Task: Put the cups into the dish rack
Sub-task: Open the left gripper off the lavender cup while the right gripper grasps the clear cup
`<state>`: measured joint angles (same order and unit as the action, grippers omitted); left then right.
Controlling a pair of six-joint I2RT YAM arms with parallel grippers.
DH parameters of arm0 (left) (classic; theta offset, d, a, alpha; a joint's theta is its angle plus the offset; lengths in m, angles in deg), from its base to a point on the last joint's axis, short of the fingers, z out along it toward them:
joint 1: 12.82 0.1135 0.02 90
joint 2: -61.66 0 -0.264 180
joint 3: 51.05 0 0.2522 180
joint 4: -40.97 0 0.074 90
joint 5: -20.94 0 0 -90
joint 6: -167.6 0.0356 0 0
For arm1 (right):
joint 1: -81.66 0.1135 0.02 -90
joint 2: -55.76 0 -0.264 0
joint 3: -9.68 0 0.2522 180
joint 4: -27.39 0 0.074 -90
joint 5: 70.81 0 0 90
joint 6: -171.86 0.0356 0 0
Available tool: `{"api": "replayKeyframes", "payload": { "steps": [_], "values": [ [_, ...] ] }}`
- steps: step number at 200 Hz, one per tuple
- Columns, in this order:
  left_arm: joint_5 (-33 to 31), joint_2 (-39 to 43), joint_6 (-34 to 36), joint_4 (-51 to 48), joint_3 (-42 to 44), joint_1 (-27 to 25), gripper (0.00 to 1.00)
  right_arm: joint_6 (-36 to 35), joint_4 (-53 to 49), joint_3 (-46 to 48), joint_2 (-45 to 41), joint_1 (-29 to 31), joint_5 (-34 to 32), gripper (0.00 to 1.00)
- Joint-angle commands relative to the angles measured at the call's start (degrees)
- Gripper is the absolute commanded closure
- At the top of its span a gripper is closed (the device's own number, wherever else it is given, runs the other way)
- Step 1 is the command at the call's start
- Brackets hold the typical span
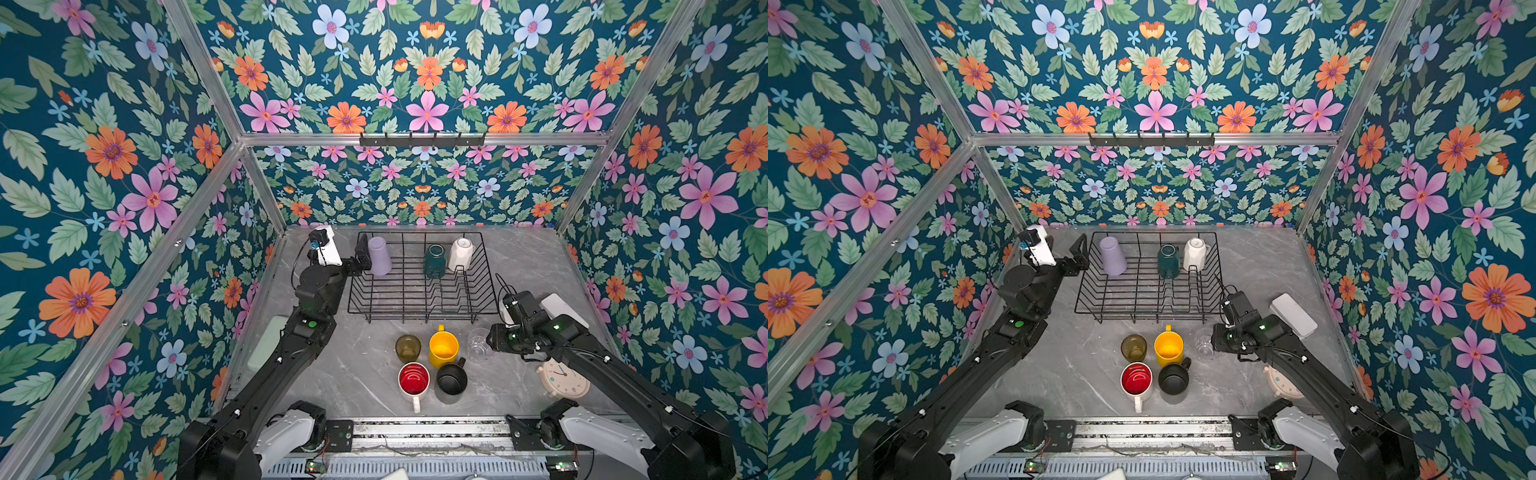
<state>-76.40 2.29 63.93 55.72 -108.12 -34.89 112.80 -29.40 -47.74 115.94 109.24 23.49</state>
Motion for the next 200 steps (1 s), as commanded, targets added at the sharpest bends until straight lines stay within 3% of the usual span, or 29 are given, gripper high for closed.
{"api": "replayKeyframes", "payload": {
  "steps": [1,106,200],
  "values": [
    [0.4,0.6,-2.1,3.2,0.8,0.1,0.0,1.1,2.5,0.7,1.4,0.4,-0.7,0.54],
    [0.5,0.9,-3.1,3.6,2.4,0.0,0.0,-0.3,4.6,1.2,6.2,1.4,-6.0,0.71],
    [1.2,1.4,-4.5,3.0,3.3,0.1,0.0,-2.0,4.7,0.4,7.9,1.5,-5.3,0.91]
  ]
}}
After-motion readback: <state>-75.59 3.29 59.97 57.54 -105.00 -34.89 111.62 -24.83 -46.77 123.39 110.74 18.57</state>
